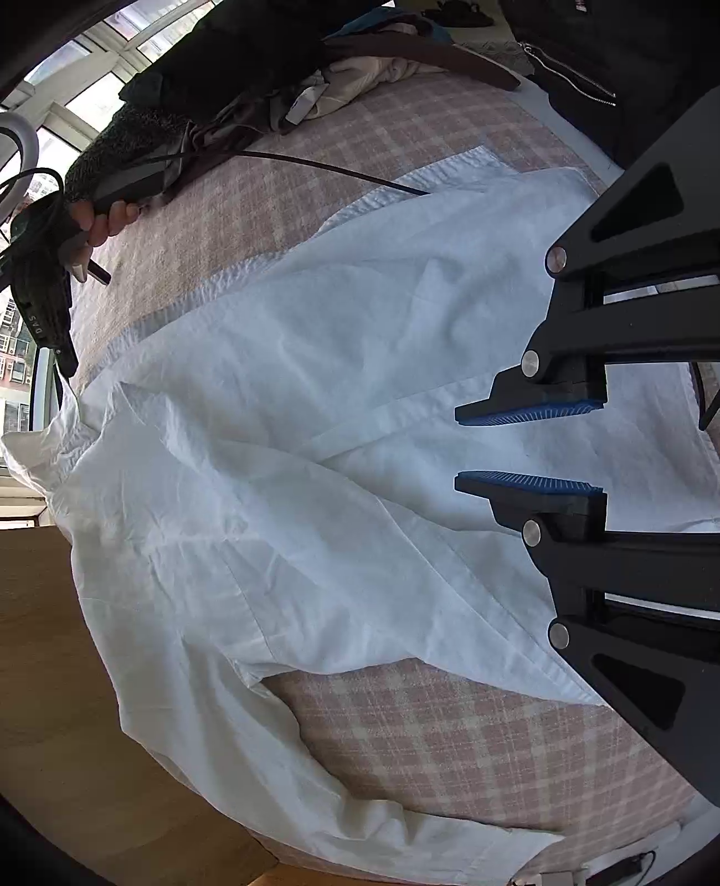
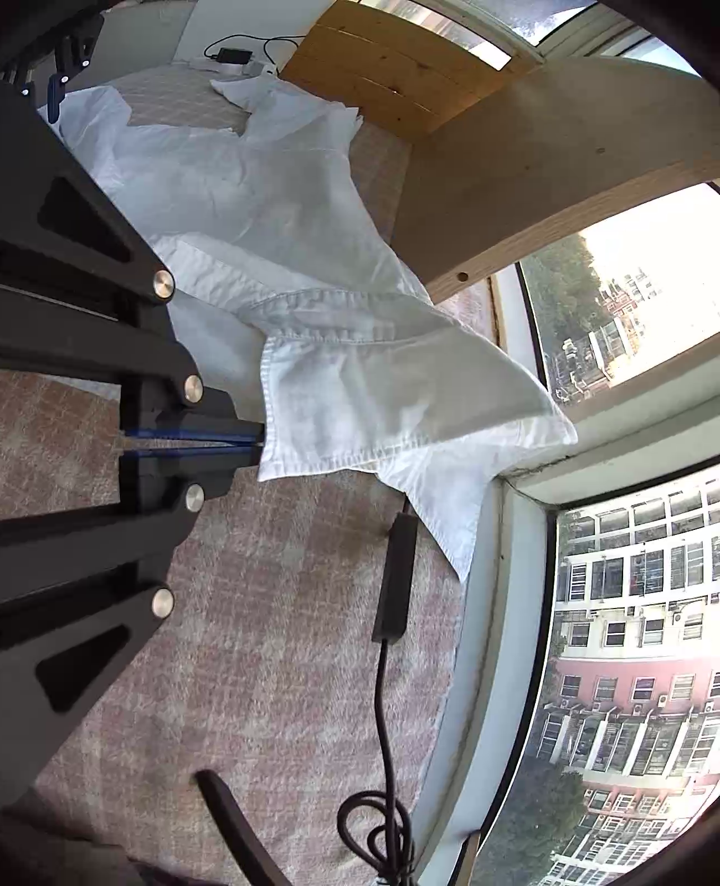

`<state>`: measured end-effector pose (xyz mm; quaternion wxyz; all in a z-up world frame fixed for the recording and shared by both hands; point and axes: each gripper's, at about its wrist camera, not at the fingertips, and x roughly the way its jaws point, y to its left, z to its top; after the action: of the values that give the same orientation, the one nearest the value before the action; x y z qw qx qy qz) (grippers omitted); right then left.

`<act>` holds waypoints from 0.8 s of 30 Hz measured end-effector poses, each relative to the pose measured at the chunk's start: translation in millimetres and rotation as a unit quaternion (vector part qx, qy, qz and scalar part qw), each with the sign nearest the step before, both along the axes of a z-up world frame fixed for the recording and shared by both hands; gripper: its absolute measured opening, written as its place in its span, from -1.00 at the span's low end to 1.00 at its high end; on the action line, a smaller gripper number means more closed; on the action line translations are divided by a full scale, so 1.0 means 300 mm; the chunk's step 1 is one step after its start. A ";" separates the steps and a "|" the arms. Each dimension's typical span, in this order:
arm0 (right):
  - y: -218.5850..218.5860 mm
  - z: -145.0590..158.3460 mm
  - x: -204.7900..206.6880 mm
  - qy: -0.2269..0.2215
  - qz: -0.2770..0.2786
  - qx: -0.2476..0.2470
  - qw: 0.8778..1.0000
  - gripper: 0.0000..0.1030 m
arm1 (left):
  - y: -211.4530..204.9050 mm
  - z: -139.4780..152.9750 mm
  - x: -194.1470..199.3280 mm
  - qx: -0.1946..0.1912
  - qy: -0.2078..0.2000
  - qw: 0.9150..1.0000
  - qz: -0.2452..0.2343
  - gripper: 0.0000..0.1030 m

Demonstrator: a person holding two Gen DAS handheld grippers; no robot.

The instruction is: Fold clothes

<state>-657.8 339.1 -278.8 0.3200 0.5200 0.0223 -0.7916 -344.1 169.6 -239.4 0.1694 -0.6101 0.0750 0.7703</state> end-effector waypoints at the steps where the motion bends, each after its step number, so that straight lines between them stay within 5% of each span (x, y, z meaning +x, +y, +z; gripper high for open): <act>1: -0.001 -0.005 -0.004 0.003 0.002 0.010 1.000 -0.97 | 0.004 -0.005 0.002 -0.002 0.000 1.000 -0.002 -0.69; 3: -0.018 -0.021 -0.006 0.029 -0.004 0.054 0.998 -0.97 | 0.014 -0.011 0.002 0.000 -0.004 1.000 -0.005 -0.69; 6: -0.012 -0.064 -0.055 -0.036 0.004 0.036 0.999 -0.96 | 0.030 -0.003 0.003 0.003 -0.002 1.000 -0.010 -0.69; 9: -0.033 -0.103 -0.051 -0.060 0.020 0.064 0.996 -0.57 | 0.046 0.002 0.010 0.003 -0.002 1.000 -0.018 -0.68; 11: -0.045 -0.112 -0.033 -0.040 0.032 0.073 0.996 -0.54 | 0.047 0.000 0.016 0.003 -0.004 1.000 -0.022 -0.68; 12: -0.052 -0.114 -0.025 -0.030 0.039 0.077 0.996 -0.57 | 0.048 0.000 0.019 0.005 -0.005 1.000 -0.023 -0.68; 14: -0.060 -0.116 -0.021 -0.005 0.038 0.096 0.995 -1.00 | 0.055 -0.001 0.027 0.006 -0.007 1.000 -0.025 -0.68; 16: -0.032 -0.100 -0.039 0.019 0.001 0.135 0.991 -1.00 | 0.061 0.002 0.045 0.008 -0.008 1.000 -0.028 -0.67; 19: 0.048 -0.046 -0.029 -0.008 -0.008 0.102 0.995 -0.88 | 0.074 0.019 0.093 0.017 -0.011 0.999 -0.044 -0.66; 24: 0.197 0.101 0.191 -0.074 0.038 0.032 0.996 -0.83 | 0.105 0.048 0.162 0.027 -0.010 0.997 -0.070 -0.57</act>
<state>-600.5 398.2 -248.4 0.3335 0.5863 0.0434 -0.7370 -295.5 201.1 -225.1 0.2406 -0.6062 0.0950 0.7521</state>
